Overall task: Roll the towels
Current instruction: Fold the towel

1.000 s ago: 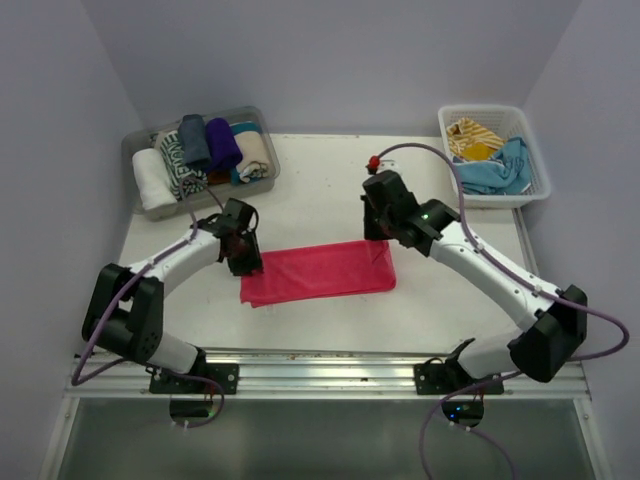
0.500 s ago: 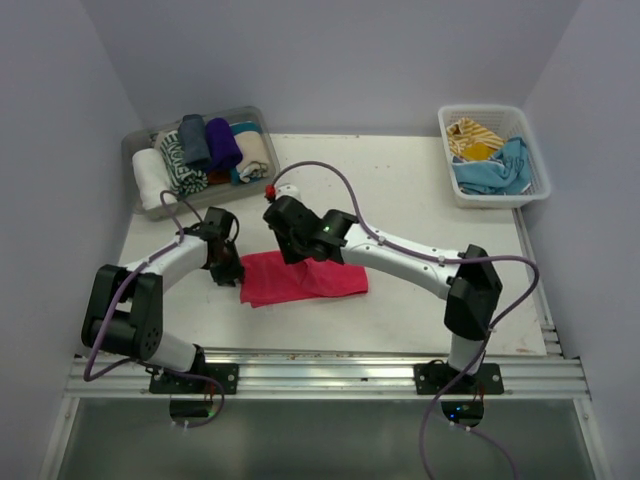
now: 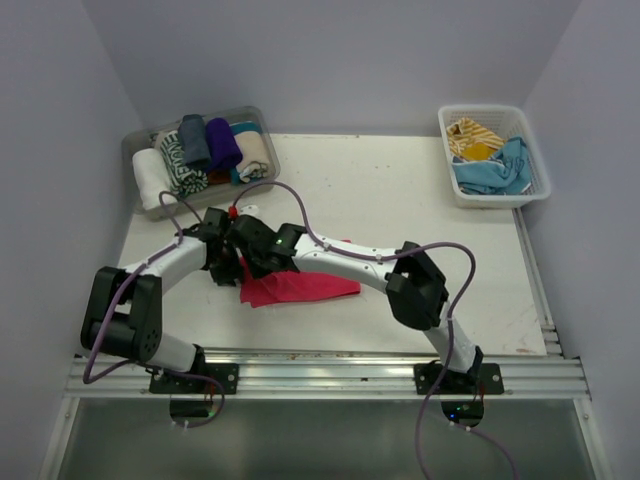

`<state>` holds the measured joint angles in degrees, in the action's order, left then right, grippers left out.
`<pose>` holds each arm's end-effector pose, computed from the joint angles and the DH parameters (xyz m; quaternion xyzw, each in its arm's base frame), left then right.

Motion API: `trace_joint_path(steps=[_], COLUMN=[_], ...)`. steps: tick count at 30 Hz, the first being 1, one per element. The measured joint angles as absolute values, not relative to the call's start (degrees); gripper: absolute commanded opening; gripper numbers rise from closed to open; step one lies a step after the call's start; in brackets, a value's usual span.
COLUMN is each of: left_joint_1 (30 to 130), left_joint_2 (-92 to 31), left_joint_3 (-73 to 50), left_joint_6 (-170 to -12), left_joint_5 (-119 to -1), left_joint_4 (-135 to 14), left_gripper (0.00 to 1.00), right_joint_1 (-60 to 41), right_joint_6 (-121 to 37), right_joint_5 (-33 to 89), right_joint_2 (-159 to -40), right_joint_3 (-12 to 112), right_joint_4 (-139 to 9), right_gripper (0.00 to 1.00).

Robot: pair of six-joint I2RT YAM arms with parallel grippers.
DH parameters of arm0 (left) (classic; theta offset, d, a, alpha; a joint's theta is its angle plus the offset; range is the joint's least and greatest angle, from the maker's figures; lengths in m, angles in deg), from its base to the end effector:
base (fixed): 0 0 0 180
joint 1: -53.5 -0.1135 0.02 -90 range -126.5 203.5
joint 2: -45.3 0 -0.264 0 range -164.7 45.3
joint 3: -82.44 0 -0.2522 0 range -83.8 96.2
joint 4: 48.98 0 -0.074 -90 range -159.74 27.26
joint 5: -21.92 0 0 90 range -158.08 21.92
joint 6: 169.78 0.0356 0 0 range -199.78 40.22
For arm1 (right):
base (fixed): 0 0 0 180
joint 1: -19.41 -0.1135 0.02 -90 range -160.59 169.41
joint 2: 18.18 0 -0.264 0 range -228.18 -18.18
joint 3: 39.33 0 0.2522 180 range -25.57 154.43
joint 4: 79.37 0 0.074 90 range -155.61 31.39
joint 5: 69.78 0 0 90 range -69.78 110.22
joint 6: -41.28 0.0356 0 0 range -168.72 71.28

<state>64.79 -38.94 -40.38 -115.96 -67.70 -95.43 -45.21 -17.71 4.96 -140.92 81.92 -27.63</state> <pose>0.2443 -0.0490 0.1563 -0.2128 0.9665 -0.0607 0.1300 0.2141 0.4294 0.2422 -0.2318 0.9125 0.1470 0.3033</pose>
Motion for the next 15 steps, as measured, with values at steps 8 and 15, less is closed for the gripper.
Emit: trace_joint_path(steps=[8, 15], left_joint_1=[63.41, 62.50], left_joint_2=[-37.61, -31.82], left_joint_3=[-40.97, -40.10], left_joint_6=[-115.98, -116.16], left_joint_5=[-68.09, -70.49], left_joint_4=[-95.89, -99.52], left_gripper=[0.33, 0.33], right_joint_1=[-45.21, -44.53], right_joint_6=[-16.58, -17.15], right_joint_5=[7.14, 6.14], right_joint_2=[-143.59, -138.78], right_joint_3=[83.49, 78.75], right_joint_4=[-28.24, -30.30], right_gripper=[0.50, 0.35])
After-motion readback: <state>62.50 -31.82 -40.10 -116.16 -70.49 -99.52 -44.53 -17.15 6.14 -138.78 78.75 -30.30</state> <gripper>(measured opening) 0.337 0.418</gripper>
